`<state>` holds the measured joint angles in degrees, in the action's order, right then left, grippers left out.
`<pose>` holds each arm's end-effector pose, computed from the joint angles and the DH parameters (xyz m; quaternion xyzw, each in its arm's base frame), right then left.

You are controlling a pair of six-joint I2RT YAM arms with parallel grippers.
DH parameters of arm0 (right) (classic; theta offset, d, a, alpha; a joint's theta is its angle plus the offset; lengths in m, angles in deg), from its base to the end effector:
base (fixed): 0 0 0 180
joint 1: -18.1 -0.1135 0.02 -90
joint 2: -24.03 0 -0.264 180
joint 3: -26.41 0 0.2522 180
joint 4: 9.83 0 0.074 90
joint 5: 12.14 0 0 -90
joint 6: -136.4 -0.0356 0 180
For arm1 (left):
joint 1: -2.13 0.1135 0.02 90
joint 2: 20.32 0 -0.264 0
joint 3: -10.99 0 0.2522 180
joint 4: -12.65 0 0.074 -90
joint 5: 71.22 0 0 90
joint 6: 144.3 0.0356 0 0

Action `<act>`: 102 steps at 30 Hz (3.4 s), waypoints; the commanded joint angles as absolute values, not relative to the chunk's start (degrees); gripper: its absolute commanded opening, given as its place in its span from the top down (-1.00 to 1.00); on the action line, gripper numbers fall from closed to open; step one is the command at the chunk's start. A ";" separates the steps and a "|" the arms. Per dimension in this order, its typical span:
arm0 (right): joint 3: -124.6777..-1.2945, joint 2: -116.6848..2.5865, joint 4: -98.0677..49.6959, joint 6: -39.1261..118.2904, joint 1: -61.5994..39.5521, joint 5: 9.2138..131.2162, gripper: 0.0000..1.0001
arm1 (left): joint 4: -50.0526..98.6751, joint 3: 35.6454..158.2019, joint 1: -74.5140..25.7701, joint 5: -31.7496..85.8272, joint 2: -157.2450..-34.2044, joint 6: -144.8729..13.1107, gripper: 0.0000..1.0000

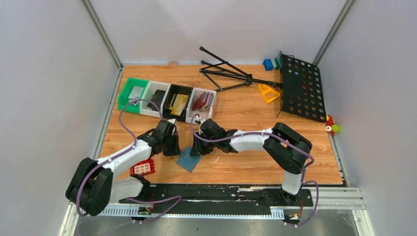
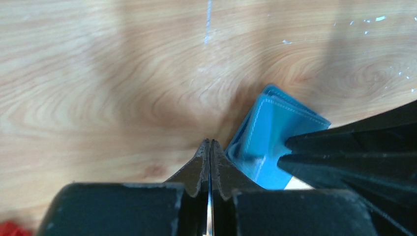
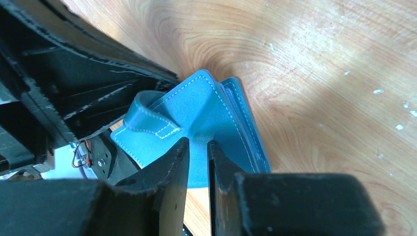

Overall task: Take the credit cards out of the card holder
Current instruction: Close the card holder at the center of the board, then reset both arms

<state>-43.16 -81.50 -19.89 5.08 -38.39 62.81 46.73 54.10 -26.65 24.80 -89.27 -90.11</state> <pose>0.1966 0.3137 0.1418 -0.1699 0.9047 0.3596 0.1525 0.1796 -0.1029 0.1553 -0.0455 0.9634 -0.1813 0.1920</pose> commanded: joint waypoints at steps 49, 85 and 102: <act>-9.19 -27.20 -8.75 45.30 -11.31 117.64 -0.91 | 6.47 40.06 -23.95 -21.37 -64.11 -56.10 -1.00; -1.02 -55.49 31.86 53.38 14.40 86.62 -1.00 | -34.48 35.86 -2.98 4.86 -98.41 -52.35 -1.00; -1.41 -55.69 31.40 53.43 14.47 86.32 -1.00 | -33.83 36.18 -2.99 6.65 -98.45 -51.64 -1.00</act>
<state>-0.06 -56.48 30.17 53.16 14.18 87.13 -30.53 36.04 -3.39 6.31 -98.21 -52.83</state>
